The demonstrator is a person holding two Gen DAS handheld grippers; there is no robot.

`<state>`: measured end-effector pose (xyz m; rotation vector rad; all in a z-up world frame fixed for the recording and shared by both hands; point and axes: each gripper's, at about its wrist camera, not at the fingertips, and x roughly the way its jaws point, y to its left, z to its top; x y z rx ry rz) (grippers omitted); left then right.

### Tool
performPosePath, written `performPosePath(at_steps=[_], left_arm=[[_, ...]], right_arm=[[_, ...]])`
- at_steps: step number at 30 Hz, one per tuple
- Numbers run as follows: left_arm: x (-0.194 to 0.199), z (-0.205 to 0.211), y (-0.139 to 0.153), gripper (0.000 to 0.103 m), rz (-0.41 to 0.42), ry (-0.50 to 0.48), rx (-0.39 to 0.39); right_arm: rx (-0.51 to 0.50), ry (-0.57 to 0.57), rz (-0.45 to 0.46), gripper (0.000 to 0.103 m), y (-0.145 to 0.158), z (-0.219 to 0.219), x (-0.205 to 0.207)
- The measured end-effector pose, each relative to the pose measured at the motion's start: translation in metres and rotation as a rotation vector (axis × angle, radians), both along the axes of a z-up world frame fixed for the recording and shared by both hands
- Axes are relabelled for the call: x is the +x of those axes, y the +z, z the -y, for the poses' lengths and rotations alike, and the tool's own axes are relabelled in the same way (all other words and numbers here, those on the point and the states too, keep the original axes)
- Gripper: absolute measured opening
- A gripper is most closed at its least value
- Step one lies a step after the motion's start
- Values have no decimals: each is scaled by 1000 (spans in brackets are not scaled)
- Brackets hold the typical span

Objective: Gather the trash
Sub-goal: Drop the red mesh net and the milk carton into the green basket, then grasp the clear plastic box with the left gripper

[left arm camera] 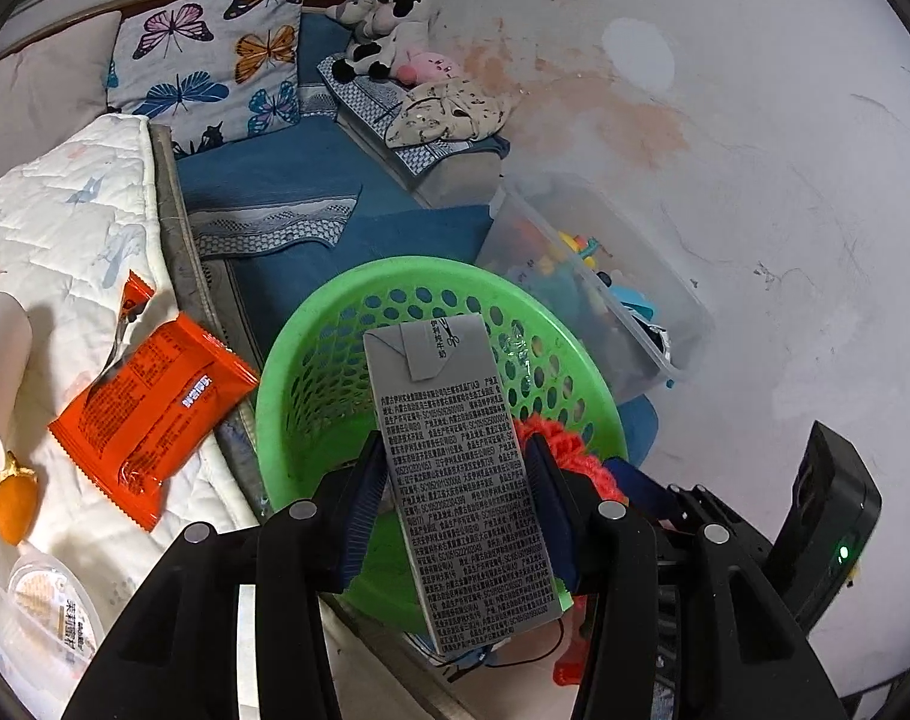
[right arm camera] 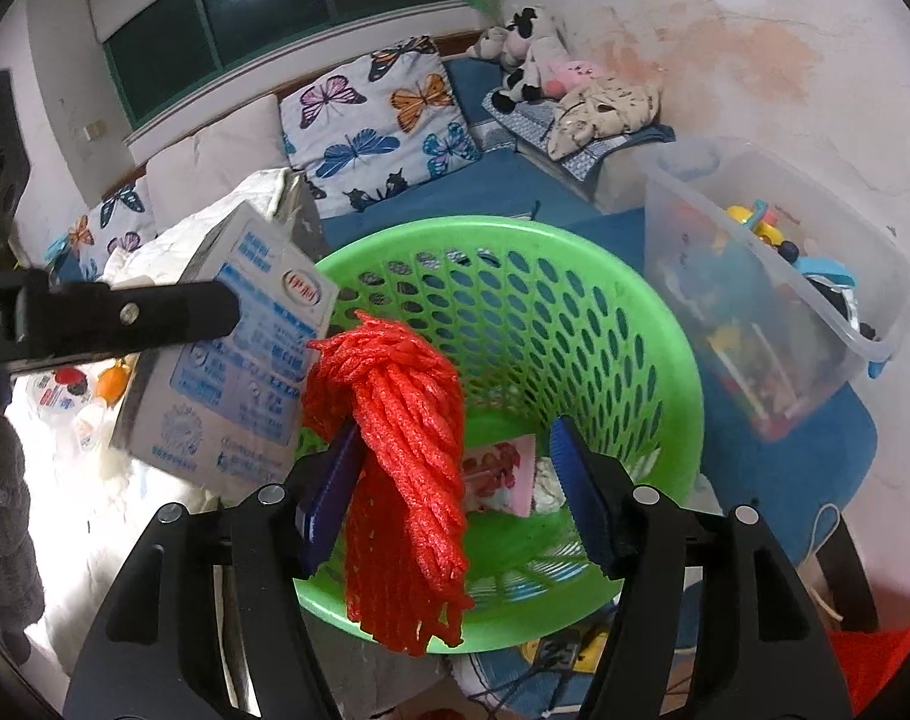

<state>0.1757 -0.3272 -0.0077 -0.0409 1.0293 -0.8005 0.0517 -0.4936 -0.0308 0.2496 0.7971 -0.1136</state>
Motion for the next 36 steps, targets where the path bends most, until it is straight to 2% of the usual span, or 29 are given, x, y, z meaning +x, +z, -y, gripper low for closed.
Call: performPosePath(at_steps=[7,15,20,23,29,36], left_arm=[[6,-1,-1,46,-4,21,-8],[16,0,-5,47,-5,31,24],[18,0,-6,62,18,16,54],[17,-1,-4,65,38,8,67],[21,-23,7,65,111,26,97],[32,-79,14,66,149,99,126]], right_arm=[[12,40,11,74,1,-5,-4],[0,29,12,74,3,-2,-11],[10,9,13,74,4,3,-12],[18,2,14,75,4,4,-13],[36,14,20,75,7,1,-12],[47,51,30,75,11,-12,-6]])
